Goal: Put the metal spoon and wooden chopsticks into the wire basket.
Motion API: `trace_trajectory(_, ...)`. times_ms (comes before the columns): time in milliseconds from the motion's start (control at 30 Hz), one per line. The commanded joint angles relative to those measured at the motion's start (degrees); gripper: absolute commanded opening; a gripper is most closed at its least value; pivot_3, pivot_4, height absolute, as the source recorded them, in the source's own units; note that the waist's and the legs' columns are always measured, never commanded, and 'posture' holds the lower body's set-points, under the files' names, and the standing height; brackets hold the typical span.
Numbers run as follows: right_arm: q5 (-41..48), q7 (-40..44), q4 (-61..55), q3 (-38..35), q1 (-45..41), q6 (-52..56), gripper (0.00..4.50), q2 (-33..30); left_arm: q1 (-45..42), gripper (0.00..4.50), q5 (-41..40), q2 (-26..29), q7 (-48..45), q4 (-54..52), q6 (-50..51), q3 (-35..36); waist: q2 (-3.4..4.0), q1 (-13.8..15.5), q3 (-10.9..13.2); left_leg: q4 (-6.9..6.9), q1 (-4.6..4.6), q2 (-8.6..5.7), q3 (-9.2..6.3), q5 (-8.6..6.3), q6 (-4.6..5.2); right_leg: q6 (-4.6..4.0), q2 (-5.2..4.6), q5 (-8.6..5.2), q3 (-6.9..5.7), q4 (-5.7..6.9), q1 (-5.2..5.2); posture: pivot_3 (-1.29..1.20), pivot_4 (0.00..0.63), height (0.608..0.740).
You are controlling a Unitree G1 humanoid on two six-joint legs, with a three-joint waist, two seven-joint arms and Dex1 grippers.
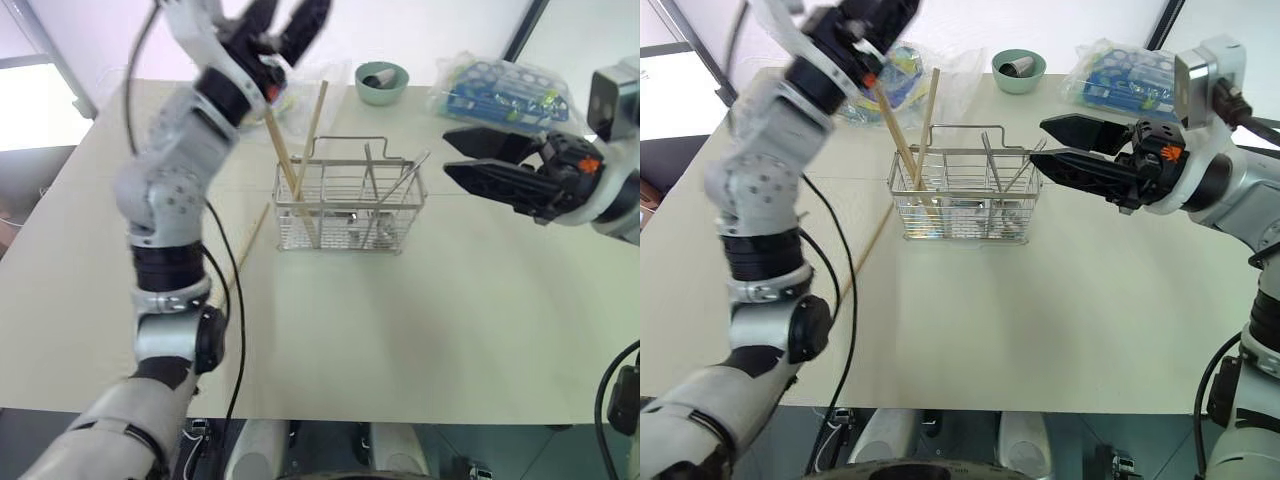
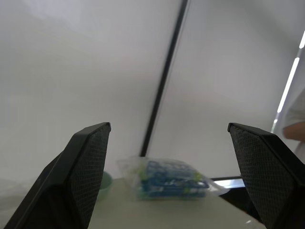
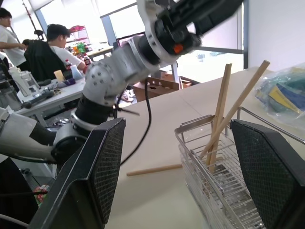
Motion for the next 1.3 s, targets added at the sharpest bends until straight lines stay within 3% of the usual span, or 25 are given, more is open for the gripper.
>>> trace_trajectory(33,-0.4,0.68,-0.81,-0.7,0.31,-1.25,3.6,-0.04,-0.92,4.24,6.0,6.51,7.46,1.58,13.13,-1.91,0.03,-0.01,-0.02,0.0,0.01,0.0,0.01,-0.01,0.02,0.0,0.01,0.0,0.0,0.01,0.0,0.0,0.15,0.697)
trace_trajectory(133,-1.28,1.32,-1.11,-0.06,0.93,-1.84,3.6,0.42,2.28,4.24,10.37,11.25,7.95,2.32,21.55,-7.74,0.03,0.03,-0.02,-0.02,0.08,0.0,0.02,-0.02,0.04,0.0,0.07,0.0,0.03,0.03,0.05,0.0,0.15,0.697)
trace_trajectory(367,-3.59,2.89,-0.37,1.56,0.92,-3.16,3.6,0.45,9.93,4.24,12.22,7.46,7.11,1.35,30.79,-11.85,0.0,0.11,-0.01,0.0,0.04,-0.01,0.0,0.03,-0.05,0.0,0.09,0.0,0.16,0.01,0.03,0.0,0.15,0.697)
trace_trajectory(933,-2.89,1.86,-3.01,0.04,3.7,-3.08,3.6,0.65,12.34,4.24,21.66,2.91,0.68,15.94,27.92,-18.92,0.03,0.2,-0.03,-0.06,0.07,-0.01,0.07,0.01,-0.06,0.0,-0.09,0.0,0.24,0.0,-0.01,0.0,0.15,0.697)
trace_trajectory(1033,-2.59,1.73,-3.8,-0.26,4.64,-3.21,3.6,0.52,13.07,3.38,22.9,2.99,-0.89,16.99,26.58,-19.41,0.05,0.21,-0.07,-0.06,0.08,-0.03,0.08,0.0,-0.03,0.0,-0.1,0.0,0.24,0.0,0.0,0.0,0.15,0.697)
trace_trajectory(1233,-2.28,1.32,-3.62,-0.53,4.49,-3.27,3.6,0.33,13.32,0.39,24.86,3.56,-2.34,18.44,25.2,-18.93,0.1,0.12,-0.11,-0.07,0.13,-0.02,0.07,-0.02,-0.01,0.0,-0.12,0.0,0.25,0.0,0.02,0.0,0.15,0.697)
trace_trajectory(1267,-2.26,1.38,-3.5,-0.58,4.45,-3.29,3.6,0.24,13.2,0.02,25.12,3.57,-2.37,18.56,25.03,-18.63,0.12,0.12,-0.14,-0.07,0.13,-0.02,0.07,-0.02,-0.01,-0.01,-0.12,0.0,0.25,0.0,0.03,0.0,0.15,0.697)
trace_trajectory(1300,-2.31,1.46,-3.44,-0.57,4.43,-3.34,3.6,0.15,13.1,0.02,25.42,3.59,-2.3,18.55,24.76,-18.27,0.14,0.11,-0.15,-0.07,0.15,-0.01,0.07,-0.02,-0.01,0.0,-0.11,0.0,0.25,0.0,0.04,0.0,0.15,0.697)
